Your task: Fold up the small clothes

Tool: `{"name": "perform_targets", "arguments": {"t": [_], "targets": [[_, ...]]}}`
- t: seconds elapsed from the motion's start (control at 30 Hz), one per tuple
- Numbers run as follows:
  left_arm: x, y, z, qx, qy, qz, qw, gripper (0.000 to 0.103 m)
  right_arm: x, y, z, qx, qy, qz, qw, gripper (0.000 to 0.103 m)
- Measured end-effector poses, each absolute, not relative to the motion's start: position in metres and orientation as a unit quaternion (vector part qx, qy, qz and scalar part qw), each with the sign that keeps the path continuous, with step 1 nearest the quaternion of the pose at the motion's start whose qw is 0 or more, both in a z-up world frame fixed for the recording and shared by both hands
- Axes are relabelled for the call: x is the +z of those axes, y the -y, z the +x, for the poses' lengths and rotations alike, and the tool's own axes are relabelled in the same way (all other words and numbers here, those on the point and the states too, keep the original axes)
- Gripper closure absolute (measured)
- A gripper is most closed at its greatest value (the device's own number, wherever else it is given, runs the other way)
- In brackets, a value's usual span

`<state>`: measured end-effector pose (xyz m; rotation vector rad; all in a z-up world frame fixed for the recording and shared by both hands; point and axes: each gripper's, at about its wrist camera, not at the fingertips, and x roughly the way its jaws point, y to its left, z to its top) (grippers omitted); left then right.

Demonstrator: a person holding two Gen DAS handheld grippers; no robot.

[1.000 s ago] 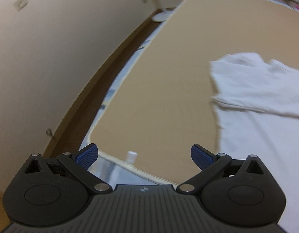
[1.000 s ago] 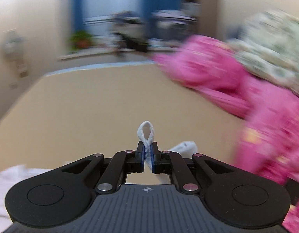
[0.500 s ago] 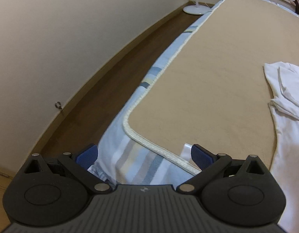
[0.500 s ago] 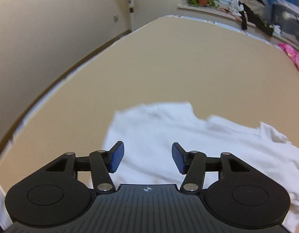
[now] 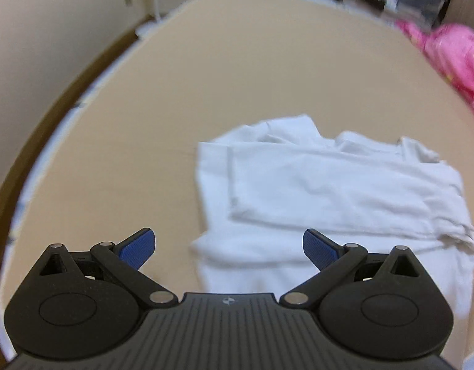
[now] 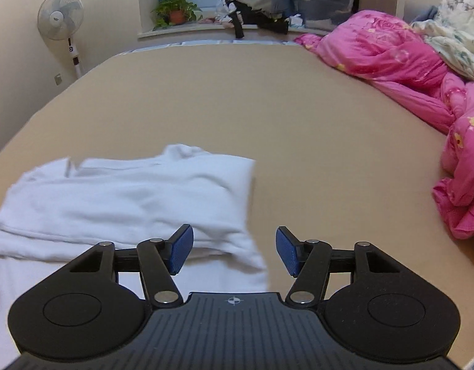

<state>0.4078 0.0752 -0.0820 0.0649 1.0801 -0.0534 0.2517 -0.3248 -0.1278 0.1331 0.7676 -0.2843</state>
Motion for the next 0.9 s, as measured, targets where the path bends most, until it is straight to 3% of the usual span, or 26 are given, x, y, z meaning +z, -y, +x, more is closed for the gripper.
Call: {"name": "perform_targets", "arguments": {"t": [0.33, 0.37, 0.4, 0.43, 0.47, 0.5, 0.53, 0.67, 0.8, 0.9], "targets": [[-0.157, -0.061, 0.49, 0.019, -0.6, 0.017, 0.8, 0.001, -0.191, 0.3, 0.296, -0.071, -0.413, -0.082, 0.904, 0.05], [-0.162, -0.062, 0.493, 0.019, -0.602, 0.01, 0.798, 0.002, -0.195, 0.299, 0.3, -0.068, -0.409, -0.094, 0.905, 0.06], [-0.162, -0.062, 0.492, 0.016, -0.599, 0.001, 0.801, 0.012, -0.196, 0.299, 0.3, -0.064, -0.402, -0.103, 0.907, 0.08], [-0.159, -0.062, 0.49, 0.015, -0.592, -0.006, 0.806, 0.031, -0.193, 0.3, 0.299, -0.054, -0.395, -0.101, 0.912, 0.093], [-0.155, -0.061, 0.487, 0.022, -0.583, 0.0, 0.812, 0.04, -0.187, 0.301, 0.296, -0.054, -0.387, -0.098, 0.915, 0.093], [-0.15, -0.06, 0.483, 0.031, -0.574, 0.015, 0.818, 0.07, -0.181, 0.304, 0.292, -0.051, -0.375, -0.095, 0.921, 0.094], [-0.145, -0.059, 0.479, 0.04, -0.568, 0.031, 0.822, 0.093, -0.174, 0.308, 0.286, -0.045, -0.368, -0.087, 0.925, 0.094], [-0.125, -0.081, 0.461, 0.024, -0.561, 0.0, 0.828, 0.094, -0.165, 0.335, 0.271, -0.042, -0.371, -0.045, 0.927, 0.095], [-0.133, -0.087, 0.456, 0.028, -0.575, 0.027, 0.817, 0.096, -0.202, 0.344, 0.28, -0.055, -0.429, -0.047, 0.9, 0.094], [-0.136, -0.086, 0.456, 0.031, -0.579, 0.026, 0.814, 0.095, -0.206, 0.337, 0.28, -0.072, -0.416, -0.056, 0.905, 0.094]]}}
